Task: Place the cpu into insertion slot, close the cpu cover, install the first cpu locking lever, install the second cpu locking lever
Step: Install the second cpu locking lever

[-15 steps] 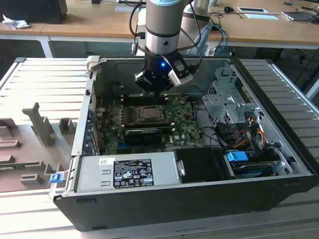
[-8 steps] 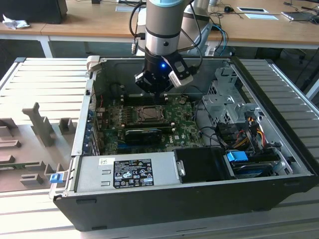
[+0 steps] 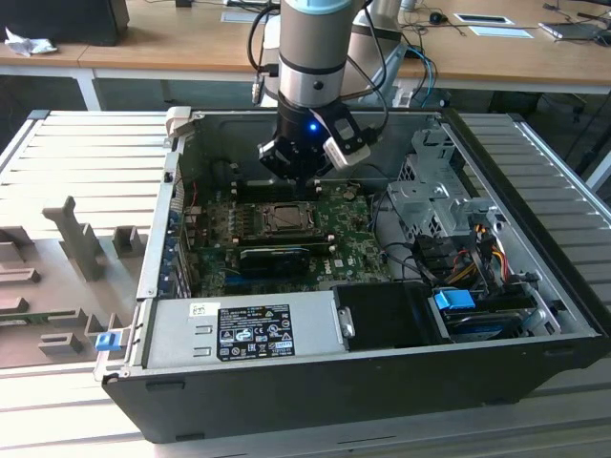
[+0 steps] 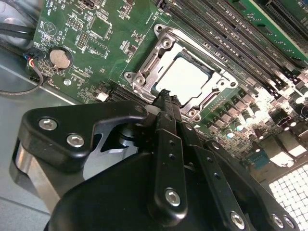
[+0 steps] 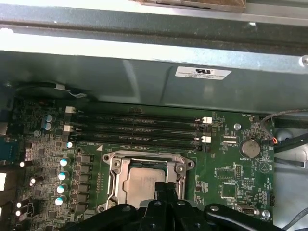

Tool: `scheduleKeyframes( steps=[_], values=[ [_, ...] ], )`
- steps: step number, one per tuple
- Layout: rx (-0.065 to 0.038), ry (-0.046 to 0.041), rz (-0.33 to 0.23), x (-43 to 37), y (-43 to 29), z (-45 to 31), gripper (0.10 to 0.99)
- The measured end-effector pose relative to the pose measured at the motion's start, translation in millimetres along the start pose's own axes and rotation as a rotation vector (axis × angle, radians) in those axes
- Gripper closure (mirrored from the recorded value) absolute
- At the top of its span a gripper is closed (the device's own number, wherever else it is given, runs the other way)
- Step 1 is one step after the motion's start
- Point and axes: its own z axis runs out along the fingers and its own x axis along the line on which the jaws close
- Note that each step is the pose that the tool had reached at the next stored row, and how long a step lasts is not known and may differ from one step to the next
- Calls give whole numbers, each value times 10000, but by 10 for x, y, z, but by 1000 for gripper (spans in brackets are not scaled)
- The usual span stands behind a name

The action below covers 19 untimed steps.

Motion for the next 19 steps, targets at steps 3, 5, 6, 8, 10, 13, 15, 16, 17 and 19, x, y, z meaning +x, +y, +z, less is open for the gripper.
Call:
scheduleKeyframes(
  steps=[3, 5, 6, 8, 10, 13, 15, 16, 17, 19],
  values=[
    [-1, -1, 1, 1, -12, -1, 980],
    [0, 0, 1, 2, -19, -2, 980],
    [0, 0, 1, 2, -22, -3, 980],
    [0, 0, 0, 2, -29, -3, 980],
    [0, 0, 0, 3, -38, -4, 980],
    [0, 0, 1, 4, -50, -6, 980],
    [0, 0, 1, 5, -58, -7, 980],
    [0, 0, 1, 5, -64, -8, 980],
    [0, 0, 0, 5, -68, -8, 980],
    [0, 0, 1, 6, -80, -9, 980]
  ],
)
